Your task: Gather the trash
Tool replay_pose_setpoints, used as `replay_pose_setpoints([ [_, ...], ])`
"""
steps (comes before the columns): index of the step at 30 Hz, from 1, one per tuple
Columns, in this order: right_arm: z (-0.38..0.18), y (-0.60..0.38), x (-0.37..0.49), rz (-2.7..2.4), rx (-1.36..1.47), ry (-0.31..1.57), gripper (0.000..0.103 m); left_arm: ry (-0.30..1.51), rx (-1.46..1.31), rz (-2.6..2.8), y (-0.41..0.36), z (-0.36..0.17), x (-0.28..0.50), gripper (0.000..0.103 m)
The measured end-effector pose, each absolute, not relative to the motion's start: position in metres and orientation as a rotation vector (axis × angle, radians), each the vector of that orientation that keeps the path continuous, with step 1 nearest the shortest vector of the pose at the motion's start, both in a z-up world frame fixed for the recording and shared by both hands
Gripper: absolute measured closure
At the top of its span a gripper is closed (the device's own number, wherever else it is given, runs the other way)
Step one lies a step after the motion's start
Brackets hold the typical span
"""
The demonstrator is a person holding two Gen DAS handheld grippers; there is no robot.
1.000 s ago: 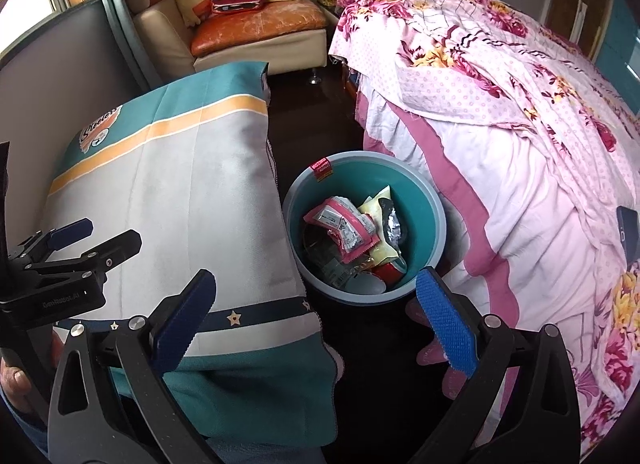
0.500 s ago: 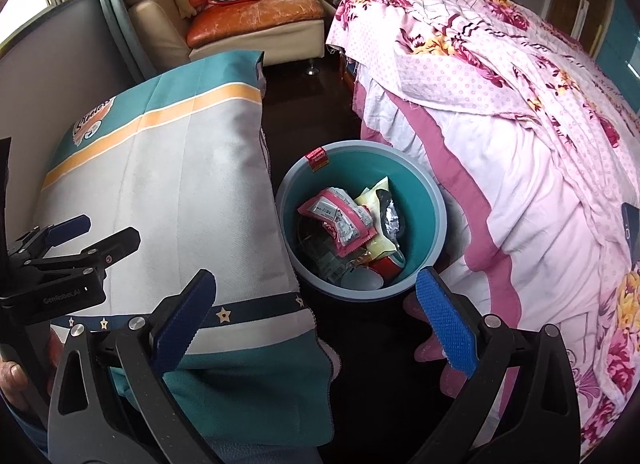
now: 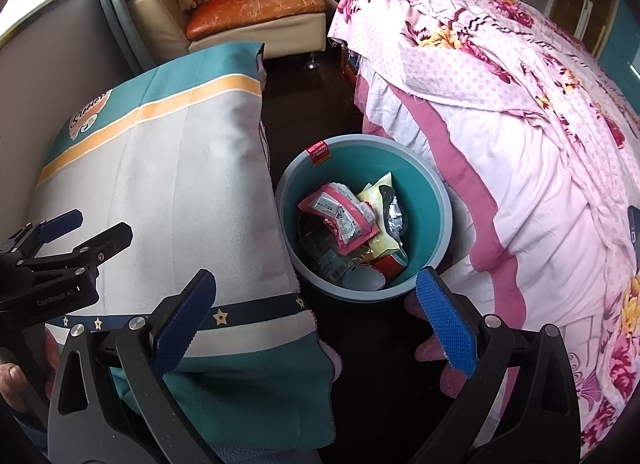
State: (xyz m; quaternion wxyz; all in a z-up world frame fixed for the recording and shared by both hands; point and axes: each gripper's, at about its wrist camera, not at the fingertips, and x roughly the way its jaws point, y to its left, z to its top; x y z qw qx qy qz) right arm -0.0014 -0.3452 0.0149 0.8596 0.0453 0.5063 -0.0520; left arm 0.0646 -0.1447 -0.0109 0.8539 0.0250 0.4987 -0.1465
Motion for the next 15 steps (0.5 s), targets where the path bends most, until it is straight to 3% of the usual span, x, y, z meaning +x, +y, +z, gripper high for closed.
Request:
replay_pose_setpoints([
  [15, 0.0057, -0.3416, 0.0025, -0.106, 0.090, 1.083, 0.007, 1.049, 0.050, -0.293, -0.1404, -0.0146, 0.0661, 0.004],
])
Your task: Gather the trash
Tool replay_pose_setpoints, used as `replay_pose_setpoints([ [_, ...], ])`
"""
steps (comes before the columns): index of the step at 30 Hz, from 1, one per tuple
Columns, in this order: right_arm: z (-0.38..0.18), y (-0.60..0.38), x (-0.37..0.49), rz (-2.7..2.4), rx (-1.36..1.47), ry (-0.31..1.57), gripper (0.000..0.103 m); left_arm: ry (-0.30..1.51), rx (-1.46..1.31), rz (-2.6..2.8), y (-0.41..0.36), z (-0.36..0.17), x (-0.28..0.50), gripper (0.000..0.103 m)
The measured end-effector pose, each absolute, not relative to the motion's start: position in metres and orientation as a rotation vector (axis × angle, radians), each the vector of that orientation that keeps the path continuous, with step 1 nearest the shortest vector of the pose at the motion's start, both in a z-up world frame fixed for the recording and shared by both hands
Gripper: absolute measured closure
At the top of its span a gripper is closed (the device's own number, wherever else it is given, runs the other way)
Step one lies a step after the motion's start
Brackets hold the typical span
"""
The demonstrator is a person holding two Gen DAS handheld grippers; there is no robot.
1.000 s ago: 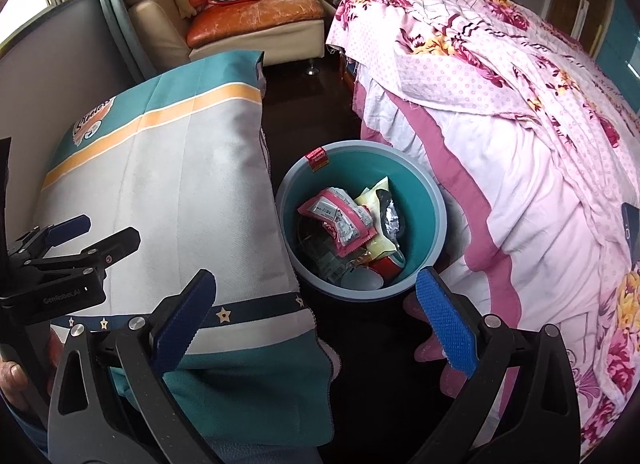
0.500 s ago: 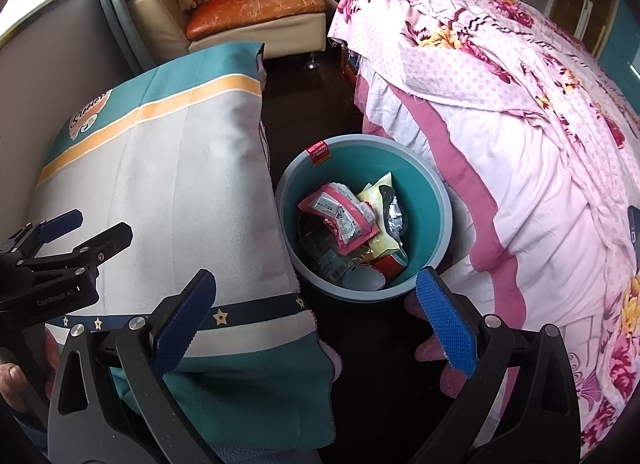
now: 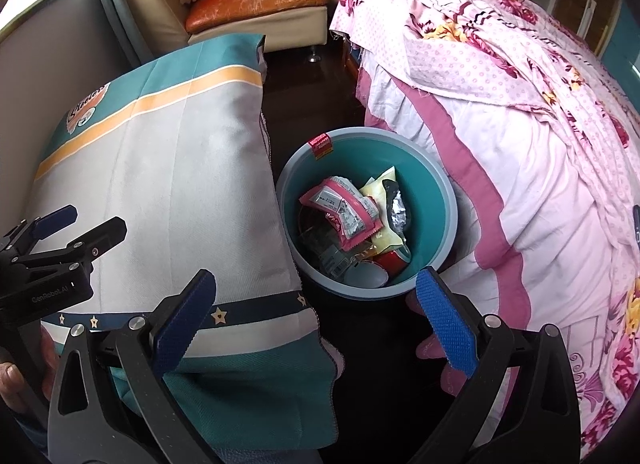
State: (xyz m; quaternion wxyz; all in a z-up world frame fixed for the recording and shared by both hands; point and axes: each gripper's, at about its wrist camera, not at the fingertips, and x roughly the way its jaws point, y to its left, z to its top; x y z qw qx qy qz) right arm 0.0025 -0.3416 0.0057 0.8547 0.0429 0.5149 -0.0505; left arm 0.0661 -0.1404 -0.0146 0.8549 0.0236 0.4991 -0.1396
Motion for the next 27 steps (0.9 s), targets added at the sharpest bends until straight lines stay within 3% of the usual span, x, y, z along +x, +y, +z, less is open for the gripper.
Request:
replay_pose_setpoints([
  [27, -0.0010, -0.3443, 0.0047, -0.105, 0.096, 1.095, 0.007, 1.054, 0.056, -0.280, -0.1335, -0.0196, 0.0701, 0.004],
])
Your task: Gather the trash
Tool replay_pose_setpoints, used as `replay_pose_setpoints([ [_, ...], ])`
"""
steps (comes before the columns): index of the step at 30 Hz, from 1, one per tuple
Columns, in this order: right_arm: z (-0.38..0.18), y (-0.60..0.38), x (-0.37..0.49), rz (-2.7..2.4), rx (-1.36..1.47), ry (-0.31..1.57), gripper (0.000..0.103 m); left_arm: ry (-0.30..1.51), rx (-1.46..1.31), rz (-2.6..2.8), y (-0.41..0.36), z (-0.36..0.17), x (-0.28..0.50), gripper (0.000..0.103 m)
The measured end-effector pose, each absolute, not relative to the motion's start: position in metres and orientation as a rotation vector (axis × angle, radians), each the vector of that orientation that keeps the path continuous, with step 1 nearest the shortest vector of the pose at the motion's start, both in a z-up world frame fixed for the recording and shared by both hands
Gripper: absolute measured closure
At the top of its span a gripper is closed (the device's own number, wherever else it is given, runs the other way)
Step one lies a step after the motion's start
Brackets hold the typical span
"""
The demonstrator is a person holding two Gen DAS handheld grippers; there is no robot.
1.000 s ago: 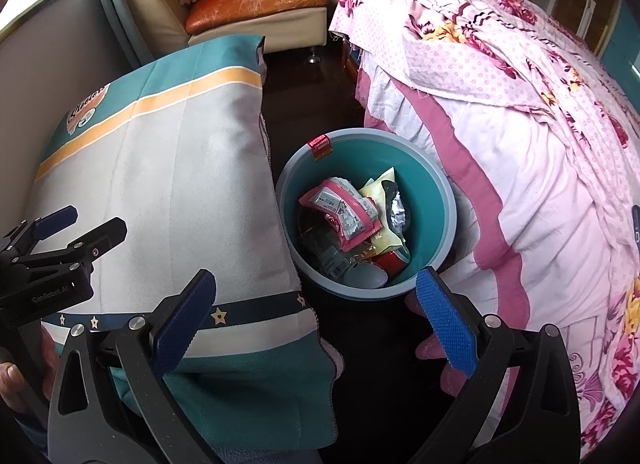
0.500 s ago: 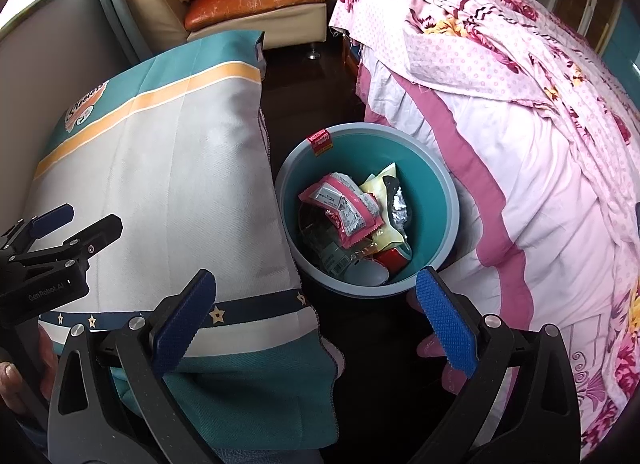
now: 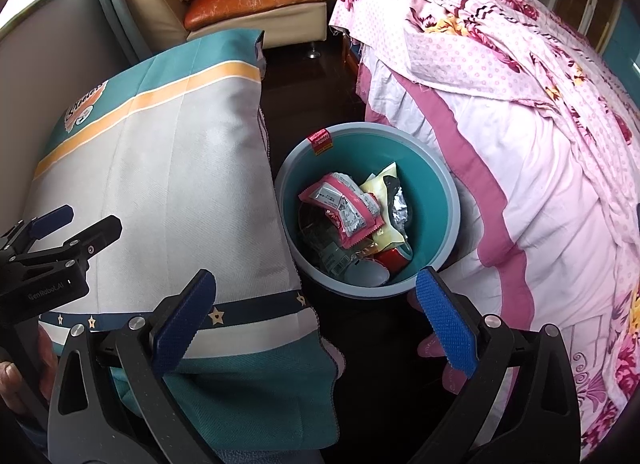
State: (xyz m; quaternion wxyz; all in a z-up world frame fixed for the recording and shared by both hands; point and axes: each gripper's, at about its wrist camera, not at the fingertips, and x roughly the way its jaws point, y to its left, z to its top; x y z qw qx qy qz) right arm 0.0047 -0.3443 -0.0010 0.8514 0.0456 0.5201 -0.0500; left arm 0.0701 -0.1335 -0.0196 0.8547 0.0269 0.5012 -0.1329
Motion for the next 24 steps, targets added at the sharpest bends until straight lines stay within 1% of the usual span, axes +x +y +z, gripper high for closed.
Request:
replay_pose_setpoints([
  [24, -0.0020, -0.3439, 0.0082, -0.104, 0.094, 1.099, 0.007, 1.057, 0.067, -0.266, -0.1302, -0.0242, 0.0715, 0.004],
])
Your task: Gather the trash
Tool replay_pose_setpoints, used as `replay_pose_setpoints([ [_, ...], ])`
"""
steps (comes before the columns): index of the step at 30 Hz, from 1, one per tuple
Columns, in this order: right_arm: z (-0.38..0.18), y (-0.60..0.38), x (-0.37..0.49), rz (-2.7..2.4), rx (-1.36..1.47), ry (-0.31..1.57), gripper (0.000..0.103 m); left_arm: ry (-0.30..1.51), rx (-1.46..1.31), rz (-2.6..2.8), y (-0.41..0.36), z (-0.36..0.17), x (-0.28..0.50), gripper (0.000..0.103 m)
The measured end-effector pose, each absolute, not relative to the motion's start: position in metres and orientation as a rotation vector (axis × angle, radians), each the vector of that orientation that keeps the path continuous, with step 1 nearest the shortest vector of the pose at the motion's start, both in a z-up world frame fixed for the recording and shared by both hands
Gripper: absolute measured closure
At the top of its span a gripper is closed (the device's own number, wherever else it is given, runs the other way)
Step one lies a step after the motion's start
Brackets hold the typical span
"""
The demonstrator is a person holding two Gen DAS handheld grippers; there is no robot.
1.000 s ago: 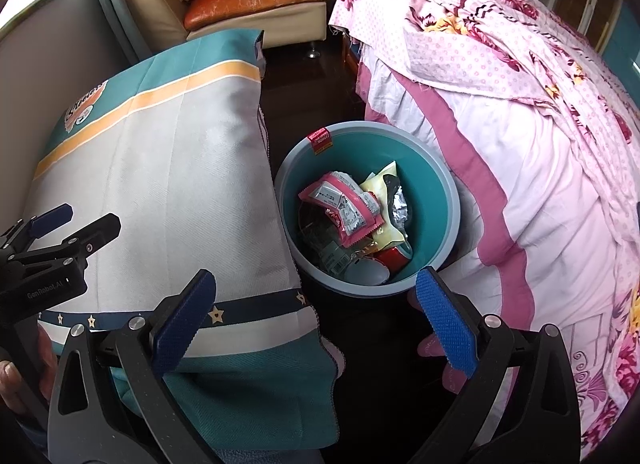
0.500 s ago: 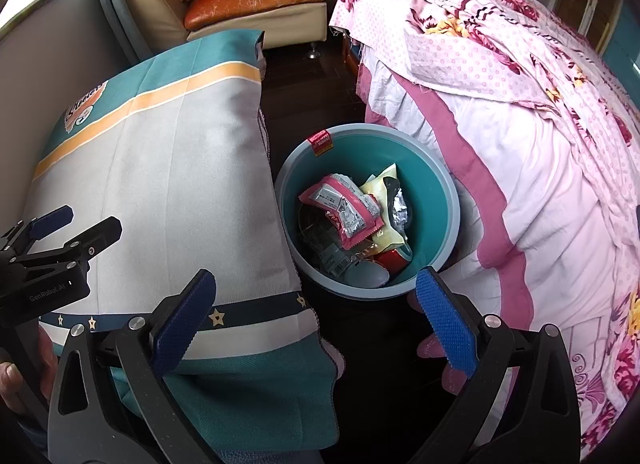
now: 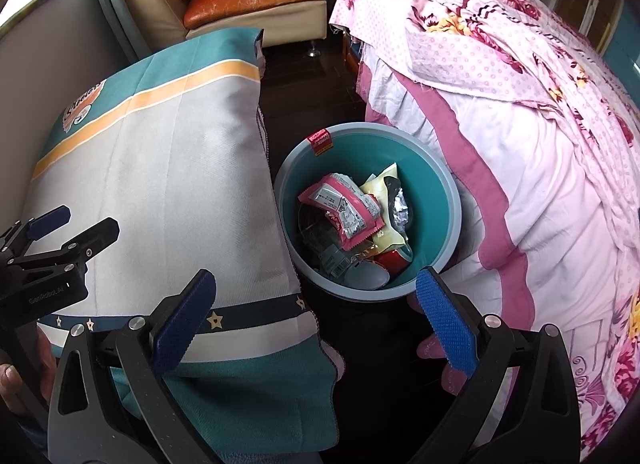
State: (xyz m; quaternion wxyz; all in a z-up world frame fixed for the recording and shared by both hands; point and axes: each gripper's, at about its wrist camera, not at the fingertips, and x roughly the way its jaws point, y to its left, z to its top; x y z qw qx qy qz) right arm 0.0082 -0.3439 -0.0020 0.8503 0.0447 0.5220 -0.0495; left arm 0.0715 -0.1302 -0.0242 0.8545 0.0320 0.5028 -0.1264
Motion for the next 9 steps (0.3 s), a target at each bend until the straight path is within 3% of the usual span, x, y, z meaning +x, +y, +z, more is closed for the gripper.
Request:
replay_pose_setpoints([
  [9, -0.0052, -0.3480, 0.0094, -0.106, 0.099, 1.100, 0.007, 1.074, 0.061, -0.256, -0.1301, -0.0255, 0.0701, 0.004],
])
